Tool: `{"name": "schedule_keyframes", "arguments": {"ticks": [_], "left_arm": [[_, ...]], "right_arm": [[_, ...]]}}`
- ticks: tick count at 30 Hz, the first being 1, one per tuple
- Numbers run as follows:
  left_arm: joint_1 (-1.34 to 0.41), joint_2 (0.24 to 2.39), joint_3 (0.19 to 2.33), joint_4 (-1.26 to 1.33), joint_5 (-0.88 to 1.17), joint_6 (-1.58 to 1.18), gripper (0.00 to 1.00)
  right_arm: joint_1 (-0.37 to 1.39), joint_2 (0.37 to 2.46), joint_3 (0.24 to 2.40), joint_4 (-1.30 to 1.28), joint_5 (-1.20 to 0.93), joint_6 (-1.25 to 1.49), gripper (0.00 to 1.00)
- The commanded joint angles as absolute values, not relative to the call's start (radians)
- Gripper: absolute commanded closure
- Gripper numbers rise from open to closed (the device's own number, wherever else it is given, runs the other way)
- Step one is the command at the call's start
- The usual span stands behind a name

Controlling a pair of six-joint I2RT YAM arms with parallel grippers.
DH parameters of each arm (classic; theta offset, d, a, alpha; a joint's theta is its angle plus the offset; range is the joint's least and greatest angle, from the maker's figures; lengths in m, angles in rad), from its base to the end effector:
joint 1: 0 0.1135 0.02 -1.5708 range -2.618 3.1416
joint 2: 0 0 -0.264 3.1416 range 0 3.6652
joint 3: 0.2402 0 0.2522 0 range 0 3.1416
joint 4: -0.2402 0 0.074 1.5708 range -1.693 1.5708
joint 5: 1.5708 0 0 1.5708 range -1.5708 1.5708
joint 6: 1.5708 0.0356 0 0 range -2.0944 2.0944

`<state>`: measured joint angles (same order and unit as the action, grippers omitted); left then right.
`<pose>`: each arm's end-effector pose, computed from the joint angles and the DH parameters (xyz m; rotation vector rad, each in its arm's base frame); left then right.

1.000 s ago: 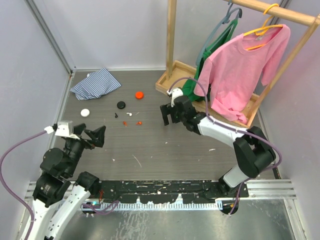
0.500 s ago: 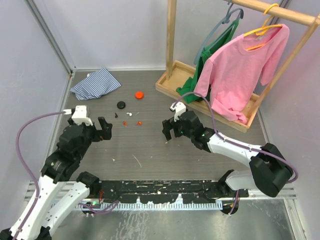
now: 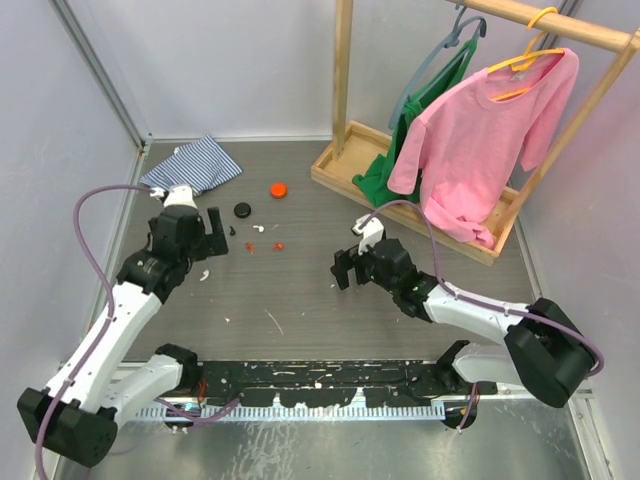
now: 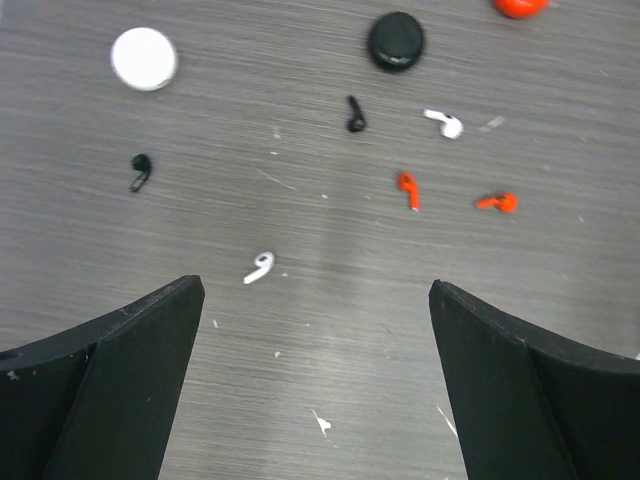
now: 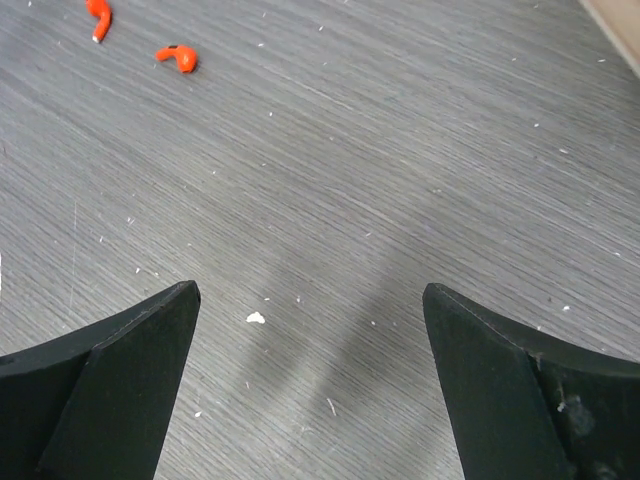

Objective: Insert the wireless bluetooth earbuds into the charging case
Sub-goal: Pick up the charging case at the center of the board.

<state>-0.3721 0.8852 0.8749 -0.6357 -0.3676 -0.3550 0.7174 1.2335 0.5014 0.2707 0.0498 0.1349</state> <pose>0.1761 -0.0550 0.3108 -0.1815 2.1597 -0.0075 0.1918 0.1650 0.1947 -0.5626 1.9880 0.4822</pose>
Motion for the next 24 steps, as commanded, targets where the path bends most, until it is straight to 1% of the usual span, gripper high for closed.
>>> {"name": "schedule_keyframes", "arguments": {"ticks": [1, 4, 10, 17, 24], "left_arm": [[-0.247, 0.954, 0.945, -0.628, -0.380, -0.413, 0.02], [-0.138, 1.022, 0.963, -0.614, -0.330, -0.433, 0.02], [-0.005, 1.189, 1.020, -0.568, -0.331, -0.418, 0.02], [0.135, 1.475, 1.143, -0.506, -0.270, -0.424, 0.00], [0.221, 1.720, 1.273, -0.493, -0.156, -0.428, 0.06]], "right_arm": [[0.722, 1.166, 0.457, 0.447, 0.120, 0.169, 0.00], [0.722, 1.154, 0.433, 0.479, 0.127, 0.181, 0.00], [0.721, 1.133, 0.420, 0.485, 0.164, 0.179, 0.00], [0.721, 1.128, 0.417, 0.476, 0.200, 0.162, 0.00], [0.722, 1.147, 0.426, 0.467, 0.208, 0.151, 0.00]]}}
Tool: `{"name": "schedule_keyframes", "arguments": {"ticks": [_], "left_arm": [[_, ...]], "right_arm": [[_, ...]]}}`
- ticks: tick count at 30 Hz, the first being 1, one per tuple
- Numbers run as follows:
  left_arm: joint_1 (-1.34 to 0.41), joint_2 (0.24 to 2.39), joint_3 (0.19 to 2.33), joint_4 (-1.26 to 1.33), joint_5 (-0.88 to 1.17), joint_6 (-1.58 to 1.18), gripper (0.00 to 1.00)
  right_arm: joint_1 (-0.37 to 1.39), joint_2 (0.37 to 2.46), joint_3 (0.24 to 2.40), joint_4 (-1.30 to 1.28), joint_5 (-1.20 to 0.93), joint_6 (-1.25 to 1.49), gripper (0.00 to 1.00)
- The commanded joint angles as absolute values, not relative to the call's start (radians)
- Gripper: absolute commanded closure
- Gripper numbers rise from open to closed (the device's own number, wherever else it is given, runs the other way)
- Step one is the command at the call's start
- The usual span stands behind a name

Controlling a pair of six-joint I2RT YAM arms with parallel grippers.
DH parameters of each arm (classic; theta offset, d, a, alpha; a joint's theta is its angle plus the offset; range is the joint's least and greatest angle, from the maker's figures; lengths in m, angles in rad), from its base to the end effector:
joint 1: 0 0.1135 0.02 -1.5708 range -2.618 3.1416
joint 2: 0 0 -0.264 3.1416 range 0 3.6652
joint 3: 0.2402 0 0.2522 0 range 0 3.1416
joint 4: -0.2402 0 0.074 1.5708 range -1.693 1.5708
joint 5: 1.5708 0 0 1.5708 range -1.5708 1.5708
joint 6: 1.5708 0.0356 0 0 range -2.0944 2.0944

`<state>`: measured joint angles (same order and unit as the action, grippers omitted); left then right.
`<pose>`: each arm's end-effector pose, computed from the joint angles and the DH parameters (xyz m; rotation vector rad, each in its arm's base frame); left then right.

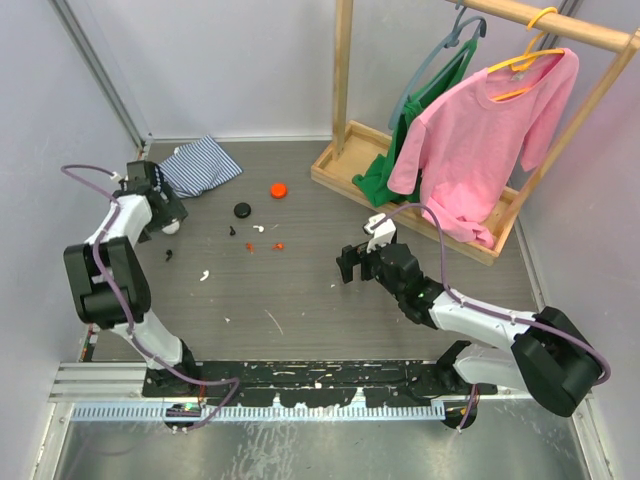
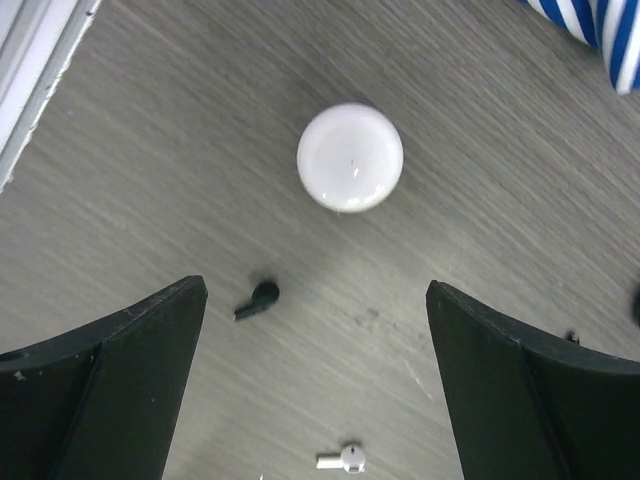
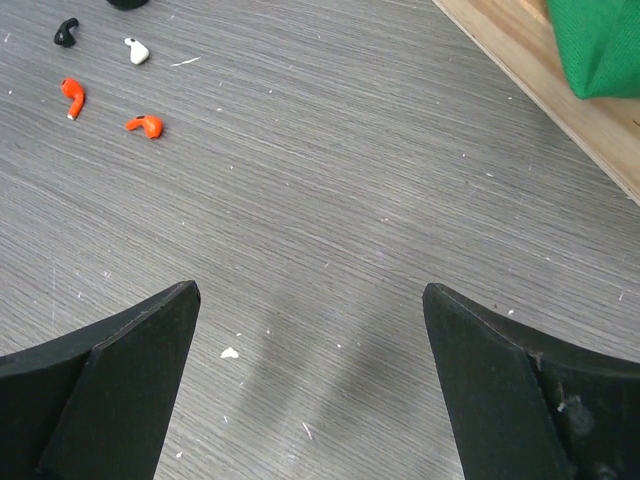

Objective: Insert the wireless bluetooth earbuds into the charging case
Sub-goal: Pick up the charging case at the center of the board.

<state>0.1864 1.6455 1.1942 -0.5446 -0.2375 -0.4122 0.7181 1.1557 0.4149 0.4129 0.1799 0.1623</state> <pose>0.3378 0.0722 0.2328 -0.8336 2.3979 0.2163 0.1834 0.1518 0.1989 -0.4058 1.8726 0.4274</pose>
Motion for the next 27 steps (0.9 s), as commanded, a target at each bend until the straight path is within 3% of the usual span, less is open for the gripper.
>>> {"name": "schedule_keyframes", "arguments": {"ticks": [1, 12, 27], "left_arm": [[0.226, 1.747, 1.289, -0.492, -0.147, -0.429, 0.07], [0.248, 1.966, 1.466, -0.538, -0.130, -0.451, 0.17], [0.262, 2.063, 1.540, -0.606, -0.140, -0.430, 0.32]], "right_arm": [[0.722, 1.151, 0.427, 0.466, 0.208, 0.151, 0.00], [0.722, 1.196, 0.442, 0.461, 0.244, 0.143, 0.00], [0.723, 1.226, 0.459, 0.448, 0.253, 0.144, 0.00]]}}
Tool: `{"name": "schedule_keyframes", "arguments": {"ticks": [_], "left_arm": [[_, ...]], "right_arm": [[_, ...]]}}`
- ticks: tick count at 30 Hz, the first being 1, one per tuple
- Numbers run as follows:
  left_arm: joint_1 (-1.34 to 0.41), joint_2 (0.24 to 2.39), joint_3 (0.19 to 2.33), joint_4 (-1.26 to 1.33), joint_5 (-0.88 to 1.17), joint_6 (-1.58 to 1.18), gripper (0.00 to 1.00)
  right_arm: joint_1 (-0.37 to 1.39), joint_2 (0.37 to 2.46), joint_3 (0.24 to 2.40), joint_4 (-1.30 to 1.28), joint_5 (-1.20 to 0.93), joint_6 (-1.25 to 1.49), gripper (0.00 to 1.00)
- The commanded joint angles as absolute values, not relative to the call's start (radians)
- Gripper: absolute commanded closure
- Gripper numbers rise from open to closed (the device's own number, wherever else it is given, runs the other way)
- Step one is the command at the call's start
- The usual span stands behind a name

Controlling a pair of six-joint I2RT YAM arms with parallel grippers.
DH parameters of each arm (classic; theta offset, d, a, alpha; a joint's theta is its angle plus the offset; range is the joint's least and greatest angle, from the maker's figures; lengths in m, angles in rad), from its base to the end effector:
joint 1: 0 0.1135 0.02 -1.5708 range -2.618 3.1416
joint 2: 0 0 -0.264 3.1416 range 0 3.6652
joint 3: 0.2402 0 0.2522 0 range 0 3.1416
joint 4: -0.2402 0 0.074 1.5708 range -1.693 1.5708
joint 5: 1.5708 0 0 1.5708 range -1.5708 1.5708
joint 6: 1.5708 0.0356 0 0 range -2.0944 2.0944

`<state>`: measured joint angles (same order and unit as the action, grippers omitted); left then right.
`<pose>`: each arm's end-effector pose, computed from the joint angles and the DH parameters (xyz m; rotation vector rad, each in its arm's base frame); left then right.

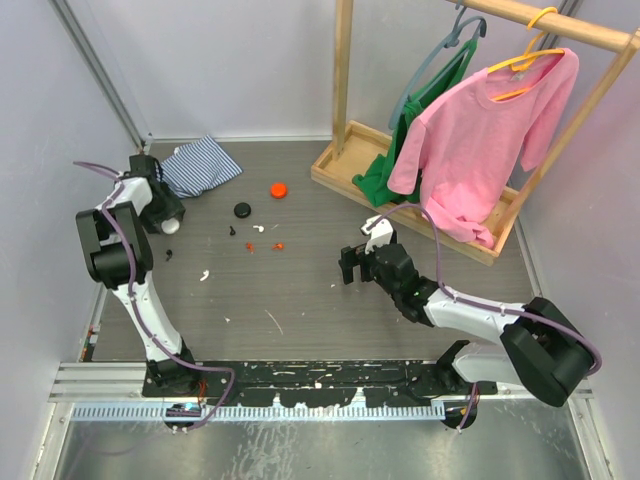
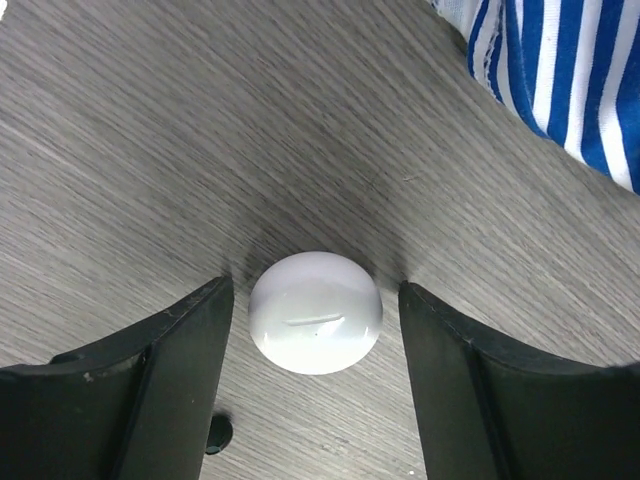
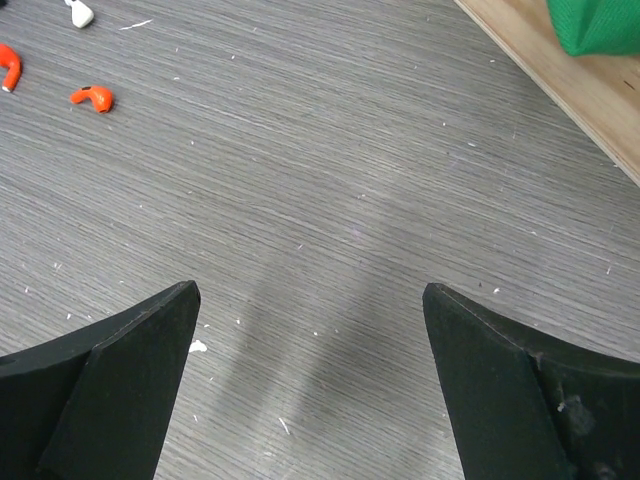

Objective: Insert the wireless bluetooth earbuds into the charging case
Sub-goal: Pick up the charging case at the center of the board.

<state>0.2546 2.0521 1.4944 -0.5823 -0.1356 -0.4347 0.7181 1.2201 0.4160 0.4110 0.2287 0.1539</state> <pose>0.4125 0.1123 0.1695 -0.9493 2.5258 0.1294 0.1882 0.1537 0.1850 -0.4019 1.9280 0.3494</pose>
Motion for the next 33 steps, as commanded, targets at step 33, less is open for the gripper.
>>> {"name": "schedule_keyframes", "arguments": {"ticks": [33], "left_arm": [[0.031, 1.517, 1.039, -0.369, 0.082, -0.669, 0.51]], "right_arm": [[0.724, 1.199, 0.415, 0.565, 0.090, 0.252, 0.00]]}}
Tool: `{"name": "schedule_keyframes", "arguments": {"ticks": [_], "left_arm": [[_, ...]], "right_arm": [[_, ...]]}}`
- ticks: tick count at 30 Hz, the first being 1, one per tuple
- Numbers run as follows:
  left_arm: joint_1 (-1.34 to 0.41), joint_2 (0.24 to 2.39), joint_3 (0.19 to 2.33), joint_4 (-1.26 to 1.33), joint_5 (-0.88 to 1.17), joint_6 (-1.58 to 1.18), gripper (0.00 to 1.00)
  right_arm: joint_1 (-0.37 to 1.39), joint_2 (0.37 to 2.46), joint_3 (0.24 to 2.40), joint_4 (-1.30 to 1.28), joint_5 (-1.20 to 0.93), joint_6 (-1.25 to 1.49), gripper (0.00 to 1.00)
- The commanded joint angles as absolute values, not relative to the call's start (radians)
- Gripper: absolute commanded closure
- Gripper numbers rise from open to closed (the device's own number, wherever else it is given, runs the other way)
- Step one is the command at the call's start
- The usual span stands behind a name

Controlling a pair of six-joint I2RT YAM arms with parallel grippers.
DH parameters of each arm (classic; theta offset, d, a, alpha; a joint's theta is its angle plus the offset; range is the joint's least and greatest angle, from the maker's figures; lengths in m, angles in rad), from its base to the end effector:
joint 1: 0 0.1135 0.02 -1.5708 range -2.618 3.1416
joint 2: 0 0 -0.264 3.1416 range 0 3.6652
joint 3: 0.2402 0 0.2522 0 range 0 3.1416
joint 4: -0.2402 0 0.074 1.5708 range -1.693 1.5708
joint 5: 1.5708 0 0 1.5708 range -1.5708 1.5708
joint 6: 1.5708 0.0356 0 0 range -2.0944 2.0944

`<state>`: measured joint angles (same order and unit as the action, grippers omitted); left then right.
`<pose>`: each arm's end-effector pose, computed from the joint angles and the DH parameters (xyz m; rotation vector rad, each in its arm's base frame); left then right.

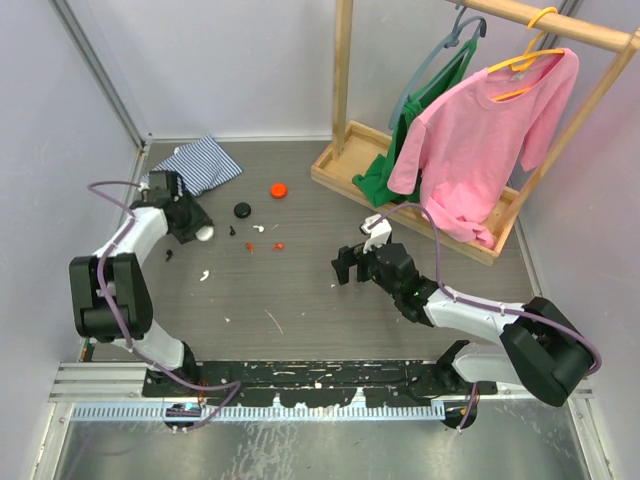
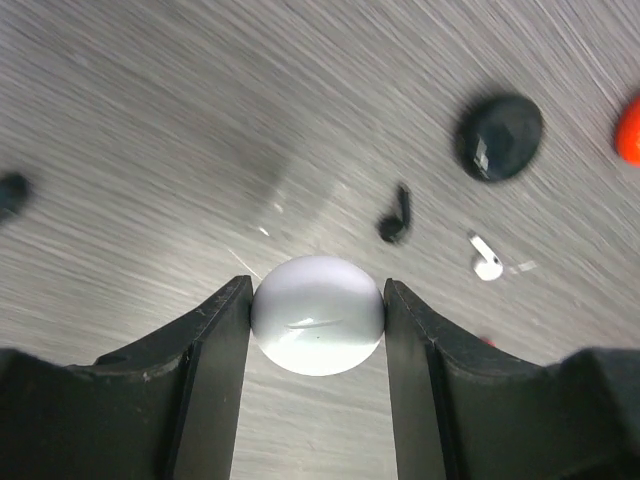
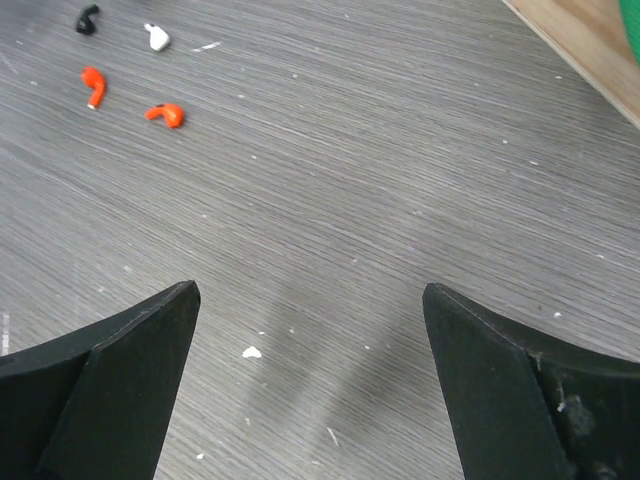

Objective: Insert the wireless bluetooth earbuds into the charging case
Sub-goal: Pick up the charging case at the center of the board.

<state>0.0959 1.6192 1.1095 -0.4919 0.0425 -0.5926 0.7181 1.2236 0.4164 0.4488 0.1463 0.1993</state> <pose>0.3335 0.0306 0.2177 -0.8588 2.4432 -0.2396 0.1881 0.1574 0.1880 -0.4047 1.9117 0.4708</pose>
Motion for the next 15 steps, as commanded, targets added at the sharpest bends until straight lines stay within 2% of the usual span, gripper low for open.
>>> {"name": "schedule_keyframes", "arguments": {"ticks": [1, 8, 15], "left_arm": [[0.007, 1.491, 1.015, -0.353, 0.081, -0.679, 0.51], [-0.176, 1.321, 0.849, -0.219, 0.058, -0.781, 0.51], [-0.353, 1.230, 0.786, -0.120, 0.007, -0.877, 0.50]], "right_arm": [[0.724, 1.199, 0.412, 0.576, 0.077, 0.265, 0.00], [0.728, 1.205, 0.363, 0.738, 0.010, 0.350, 0.00], [0.744, 1.250, 0.312, 0.947, -0.035, 0.423, 0.00]]}}
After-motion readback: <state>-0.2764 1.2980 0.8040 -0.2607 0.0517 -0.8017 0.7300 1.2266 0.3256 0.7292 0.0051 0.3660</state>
